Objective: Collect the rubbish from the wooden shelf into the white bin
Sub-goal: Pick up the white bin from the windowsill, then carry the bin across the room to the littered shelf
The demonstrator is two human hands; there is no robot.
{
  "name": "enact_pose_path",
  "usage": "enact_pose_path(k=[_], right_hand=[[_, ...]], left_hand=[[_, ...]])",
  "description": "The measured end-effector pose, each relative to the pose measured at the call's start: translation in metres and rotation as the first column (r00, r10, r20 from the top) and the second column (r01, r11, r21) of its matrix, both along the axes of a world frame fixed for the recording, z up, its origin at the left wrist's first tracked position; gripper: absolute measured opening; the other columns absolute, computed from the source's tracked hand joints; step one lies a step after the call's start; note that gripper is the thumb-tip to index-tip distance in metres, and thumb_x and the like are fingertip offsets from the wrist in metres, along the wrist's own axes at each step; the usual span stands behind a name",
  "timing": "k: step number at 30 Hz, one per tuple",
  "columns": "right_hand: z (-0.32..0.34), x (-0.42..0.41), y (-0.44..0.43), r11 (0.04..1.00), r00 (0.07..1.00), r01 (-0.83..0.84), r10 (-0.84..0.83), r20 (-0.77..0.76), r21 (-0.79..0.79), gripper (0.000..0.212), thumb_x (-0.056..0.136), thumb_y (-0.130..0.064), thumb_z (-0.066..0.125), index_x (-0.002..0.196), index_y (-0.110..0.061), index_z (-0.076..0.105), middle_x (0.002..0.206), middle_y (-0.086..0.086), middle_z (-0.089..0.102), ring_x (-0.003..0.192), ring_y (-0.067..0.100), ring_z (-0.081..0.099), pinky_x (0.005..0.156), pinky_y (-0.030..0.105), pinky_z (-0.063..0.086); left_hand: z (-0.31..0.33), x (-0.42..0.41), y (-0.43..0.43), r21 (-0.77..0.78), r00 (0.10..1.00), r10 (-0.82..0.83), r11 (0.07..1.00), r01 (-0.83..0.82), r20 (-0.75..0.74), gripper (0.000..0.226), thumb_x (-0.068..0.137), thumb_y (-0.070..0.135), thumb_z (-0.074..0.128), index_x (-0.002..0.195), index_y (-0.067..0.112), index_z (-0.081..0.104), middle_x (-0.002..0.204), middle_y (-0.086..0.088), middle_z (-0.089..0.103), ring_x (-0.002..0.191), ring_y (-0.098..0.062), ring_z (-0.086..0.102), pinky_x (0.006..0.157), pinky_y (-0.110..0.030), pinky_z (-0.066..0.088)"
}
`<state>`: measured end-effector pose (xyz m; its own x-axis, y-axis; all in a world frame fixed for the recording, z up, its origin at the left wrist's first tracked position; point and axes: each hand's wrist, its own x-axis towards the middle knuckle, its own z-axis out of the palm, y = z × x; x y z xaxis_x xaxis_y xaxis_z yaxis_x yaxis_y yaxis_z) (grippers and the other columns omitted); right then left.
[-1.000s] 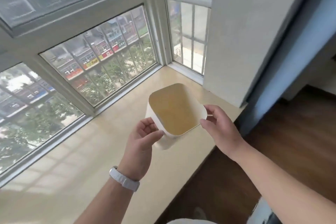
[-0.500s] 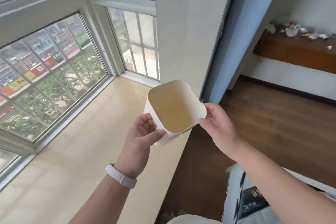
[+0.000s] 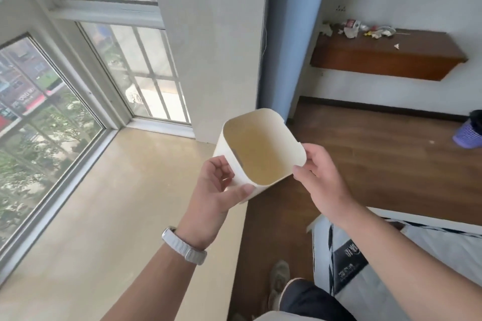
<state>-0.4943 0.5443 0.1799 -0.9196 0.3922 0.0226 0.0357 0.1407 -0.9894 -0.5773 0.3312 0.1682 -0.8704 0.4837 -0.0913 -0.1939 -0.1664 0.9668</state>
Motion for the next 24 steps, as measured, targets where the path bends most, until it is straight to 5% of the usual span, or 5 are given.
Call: enact_pose_path(k=[4, 14, 18, 24], right_hand=[[-0.005, -0.005, 0.030, 0.999, 0.999, 0.041, -0.041, -0.003, -0.008, 0.045, 0.076, -0.038, 0.061, 0.119, -0.026, 0.055, 0.114, -0.018, 0.067, 0.106, 0.003, 0.064, 0.083, 0.023, 0.046], [-0.013, -0.023, 0.147, 0.977, 0.977, 0.204, -0.207, -0.043, -0.064, 0.037, 0.084, -0.022, 0.061, 0.120, -0.024, 0.055, 0.112, -0.018, 0.068, 0.108, 0.004, 0.064, 0.082, 0.014, 0.048], [-0.010, -0.019, 0.201, 0.952, 0.950, 0.299, -0.303, -0.074, -0.063, 0.035, 0.090, -0.014, 0.063, 0.124, -0.019, 0.054, 0.112, -0.014, 0.067, 0.108, 0.002, 0.063, 0.080, 0.013, 0.048], [-0.005, 0.002, 0.274, 0.898, 0.891, 0.436, -0.440, -0.109, -0.054, 0.036, 0.093, -0.007, 0.062, 0.126, -0.019, 0.052, 0.116, -0.008, 0.066, 0.110, 0.005, 0.062, 0.080, 0.016, 0.050]], left_hand=[[0.003, -0.014, 0.034, -0.027, 0.999, -0.042, 0.999, 0.042, 0.008, 0.077, 0.061, 0.018, 0.088, 0.121, -0.004, 0.046, 0.113, -0.020, 0.054, 0.104, -0.036, 0.055, 0.099, -0.069, 0.039], [0.015, -0.061, 0.169, -0.158, 0.981, -0.185, 0.972, 0.175, -0.051, 0.075, 0.060, 0.019, 0.088, 0.122, 0.004, 0.048, 0.123, -0.030, 0.056, 0.112, -0.045, 0.059, 0.100, -0.057, 0.049], [0.022, -0.072, 0.240, -0.237, 0.941, -0.292, 0.939, 0.248, -0.171, 0.079, 0.061, 0.027, 0.090, 0.125, 0.011, 0.047, 0.129, -0.015, 0.061, 0.117, -0.028, 0.062, 0.102, -0.049, 0.050], [0.032, -0.069, 0.331, -0.203, 0.889, -0.424, 0.898, 0.389, -0.173, 0.084, 0.060, 0.028, 0.091, 0.128, 0.009, 0.045, 0.132, -0.016, 0.060, 0.120, -0.027, 0.061, 0.095, -0.036, 0.053]])
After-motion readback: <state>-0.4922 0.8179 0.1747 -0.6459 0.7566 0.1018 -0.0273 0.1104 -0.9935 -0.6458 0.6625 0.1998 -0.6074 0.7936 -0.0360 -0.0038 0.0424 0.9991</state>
